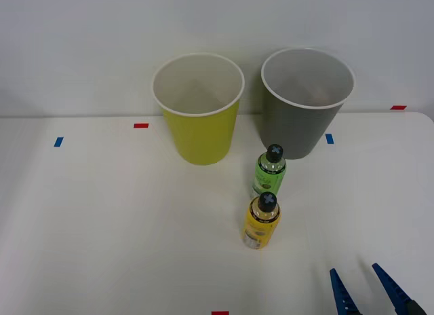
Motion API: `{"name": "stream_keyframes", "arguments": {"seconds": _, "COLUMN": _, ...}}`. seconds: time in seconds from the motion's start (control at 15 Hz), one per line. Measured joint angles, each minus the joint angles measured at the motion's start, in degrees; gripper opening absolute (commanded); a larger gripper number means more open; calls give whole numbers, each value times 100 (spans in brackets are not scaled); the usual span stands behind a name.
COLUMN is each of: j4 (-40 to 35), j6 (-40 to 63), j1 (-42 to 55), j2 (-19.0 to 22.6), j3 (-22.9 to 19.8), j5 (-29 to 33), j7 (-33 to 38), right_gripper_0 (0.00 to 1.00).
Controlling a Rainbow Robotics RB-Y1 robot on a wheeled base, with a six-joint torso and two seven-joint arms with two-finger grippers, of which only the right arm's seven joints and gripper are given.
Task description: Put cans in the gray bin, plastic bottles in the light green bin
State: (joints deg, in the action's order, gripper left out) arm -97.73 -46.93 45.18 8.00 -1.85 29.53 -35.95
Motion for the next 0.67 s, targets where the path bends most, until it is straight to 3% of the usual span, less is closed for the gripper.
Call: {"name": "stream_keyframes", "arguments": {"seconds": 0.67, "j4": 0, "j6": 0, "j1": 0, "j2": 0, "j3": 0, "j5": 0, "j7": 0, "right_gripper_0": 100}}
